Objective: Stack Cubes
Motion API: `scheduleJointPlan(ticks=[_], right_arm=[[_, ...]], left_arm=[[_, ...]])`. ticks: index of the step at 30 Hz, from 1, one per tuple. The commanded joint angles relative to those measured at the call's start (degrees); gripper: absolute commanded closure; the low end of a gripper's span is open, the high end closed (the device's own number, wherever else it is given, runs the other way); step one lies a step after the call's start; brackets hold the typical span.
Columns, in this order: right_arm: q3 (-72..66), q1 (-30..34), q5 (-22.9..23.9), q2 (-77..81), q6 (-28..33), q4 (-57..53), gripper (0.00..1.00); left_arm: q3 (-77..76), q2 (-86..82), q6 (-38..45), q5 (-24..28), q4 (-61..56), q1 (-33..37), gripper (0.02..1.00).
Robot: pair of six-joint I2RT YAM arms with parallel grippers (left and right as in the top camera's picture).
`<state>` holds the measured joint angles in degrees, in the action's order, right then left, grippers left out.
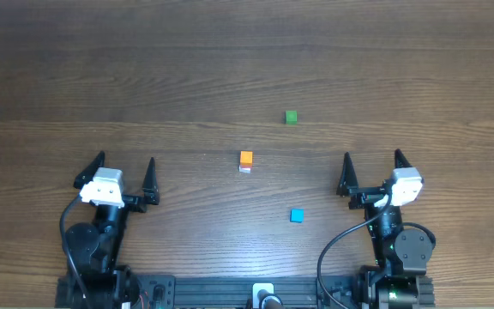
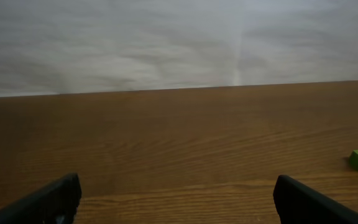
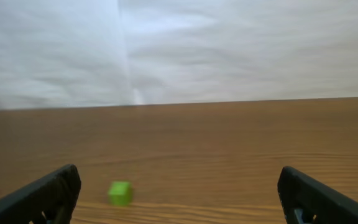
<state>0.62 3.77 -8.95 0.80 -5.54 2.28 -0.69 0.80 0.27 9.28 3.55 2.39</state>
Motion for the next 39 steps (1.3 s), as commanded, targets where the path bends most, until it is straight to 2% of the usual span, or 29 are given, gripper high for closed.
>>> scheduleJointPlan(ticks=[1,8,13,16,20,24,27,34,39], right_arm=[[7.39,0.33,-7.39,5.90,-3.61,-1.95,0.009],[36.30,0.31,-8.13,32.65,0.72,-20.76,0.009],[54.36,-1.14,-8.11,50.53,1.31,-33.29,0.007],[64.04,-4.68,-7.85,61.09,2.01,-39.47,0.009],[73.09,-11.58,-4.22,73.72,1.86,-44.17,0.009],[78.68,-17.51,3.41,84.46,-2.82,-47.36,0.009],[82.34,-20.44,7.19,92.19,-6.80,-50.29,0.009],[89.94,-24.59,13.25,108.76,-11.87,-55.74,0.007],[91.51,-24.72,14.21,114.62,-16.11,-55.91,0.007]], left_arm=[[0.35,-0.46,0.98,0.94,-0.07,0.39,0.018],[0.35,-0.46,0.98,0.94,-0.07,0.42,0.018],[0.35,-0.46,1.01,0.94,-0.07,0.39,0.018],[0.35,-0.46,0.98,0.92,-0.07,0.39,0.018],[0.35,-0.46,1.01,0.92,-0.07,0.39,0.018],[0.35,-0.46,1.01,0.94,-0.07,0.39,0.020],[0.35,-0.46,0.98,0.92,-0.07,0.39,0.018],[0.35,-0.46,1.01,0.94,-0.07,0.42,0.018],[0.35,-0.46,1.01,0.92,-0.07,0.39,0.018]])
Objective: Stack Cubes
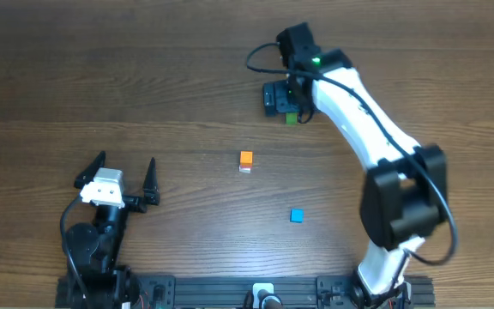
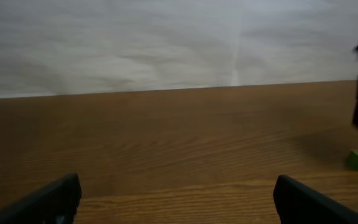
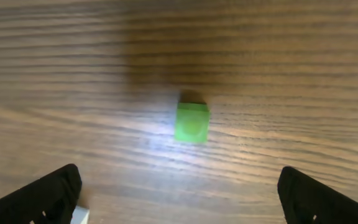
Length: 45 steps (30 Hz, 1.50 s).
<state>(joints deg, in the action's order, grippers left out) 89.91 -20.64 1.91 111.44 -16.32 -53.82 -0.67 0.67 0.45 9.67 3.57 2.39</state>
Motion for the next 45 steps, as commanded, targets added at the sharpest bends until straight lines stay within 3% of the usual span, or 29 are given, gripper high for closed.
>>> scheduleJointPlan(ticks=[1,17,23,30,36,45], right_arm=[[2.23,-0.28,3.37,4.72,-5.95,0.35,0.007],[2.23,0.37,3.26,13.31,-6.10,3.91,0.082],[2.23,0.55,1.05,13.33,-4.59,5.11,0.242],[2.23,0.63,0.92,13.33,-3.76,4.96,0.573],[2.21,0.70,0.94,13.33,-3.76,4.50,0.597],[2.21,0.74,0.92,13.33,-3.78,3.87,0.715]], left_arm=[[0.33,-0.33,0.83,0.55,-0.09,0.39,0.018],[0.33,-0.33,0.81,0.55,-0.09,0.39,0.018],[0.33,-0.33,0.83,0.52,-0.09,0.42,0.018],[0.33,-0.33,0.81,0.55,-0.09,0.39,0.018],[0.33,-0.33,0.83,0.55,-0.09,0.39,0.018],[0.33,-0.33,0.83,0.52,-0.09,0.39,0.018]])
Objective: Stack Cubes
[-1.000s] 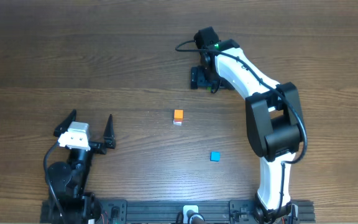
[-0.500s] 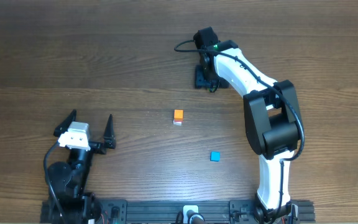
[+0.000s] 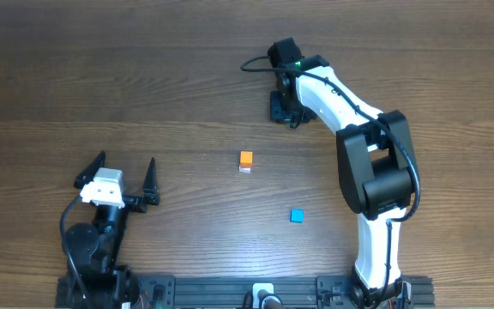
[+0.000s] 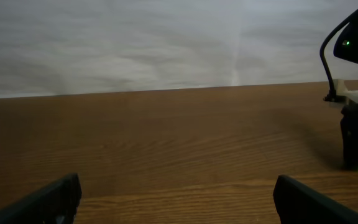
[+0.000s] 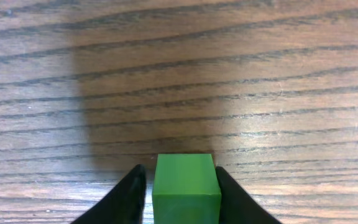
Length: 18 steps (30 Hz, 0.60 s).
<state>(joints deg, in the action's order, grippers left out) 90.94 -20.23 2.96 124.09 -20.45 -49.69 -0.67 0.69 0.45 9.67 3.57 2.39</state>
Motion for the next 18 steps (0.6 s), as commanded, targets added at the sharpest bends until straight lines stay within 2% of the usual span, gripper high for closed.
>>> scheduleJointPlan(ticks=[1,4,7,11,14,18], right_arm=[[1.18,0.33,-0.13,0.68,0.35,-0.28,0.722],[1.18,0.31,-0.13,0.68,0.35,-0.48,0.763],[1.20,0.20,-0.37,0.68,0.33,-0.52,0.866],[1.20,-0.44,-0.55,-0.42,0.31,-1.11,0.947],[1.20,-2.08,-0.55,-3.82,-0.17,-2.21,0.991],[1.20,-5.53,-0.50,-9.18,-1.16,-5.03,0.989]], left_arm=[[0.33,-0.35,0.83,0.55,-0.09,0.39,0.018],[0.33,-0.35,0.81,0.52,-0.09,0.42,0.018],[0.33,-0.35,0.81,0.55,-0.09,0.39,0.018],[0.33,-0.35,0.81,0.52,-0.09,0.39,0.018],[0.33,-0.35,0.83,0.52,-0.09,0.39,0.018],[0.33,-0.35,0.83,0.52,-0.09,0.39,0.018]])
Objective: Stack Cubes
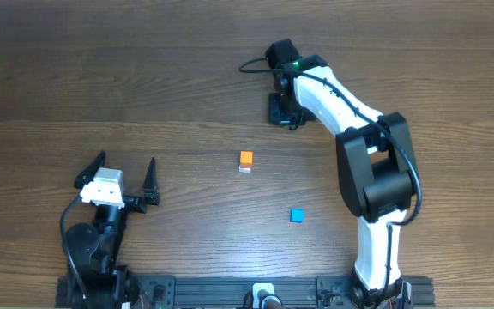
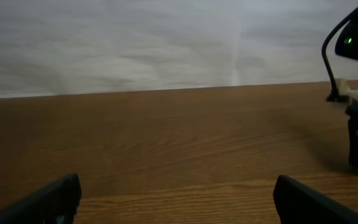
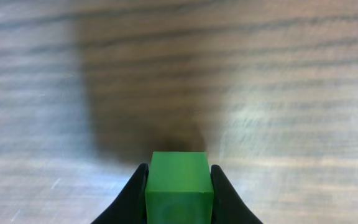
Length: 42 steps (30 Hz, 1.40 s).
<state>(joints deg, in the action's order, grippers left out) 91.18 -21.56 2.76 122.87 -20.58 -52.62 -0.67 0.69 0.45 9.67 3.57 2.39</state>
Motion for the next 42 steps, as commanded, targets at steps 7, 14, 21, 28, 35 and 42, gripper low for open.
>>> scheduleJointPlan(ticks=[7,14,21,28,35,42], right_arm=[[0.96,-12.31,0.33,-15.56,-5.73,-8.35,0.991],[0.92,-18.21,1.60,-17.09,-11.58,-12.22,0.989],[0.59,-21.14,1.57,-16.55,-16.13,-12.15,0.989],[0.52,-21.44,1.57,-14.34,-18.45,-12.79,0.989],[0.52,-21.33,1.57,-13.09,-19.26,-12.79,0.991],[-0.31,-21.22,1.60,-13.03,-19.69,-12.52,0.989]], left_arm=[[0.33,-0.35,0.83,0.52,-0.09,0.39,0.018],[0.33,-0.35,0.83,0.55,-0.09,0.39,0.018],[0.33,-0.35,0.83,0.55,-0.09,0.42,0.018],[0.33,-0.35,0.83,0.55,-0.09,0.39,0.018],[0.33,-0.35,0.83,0.55,-0.09,0.39,0.018],[0.33,-0.35,0.83,0.52,-0.09,0.39,0.018]])
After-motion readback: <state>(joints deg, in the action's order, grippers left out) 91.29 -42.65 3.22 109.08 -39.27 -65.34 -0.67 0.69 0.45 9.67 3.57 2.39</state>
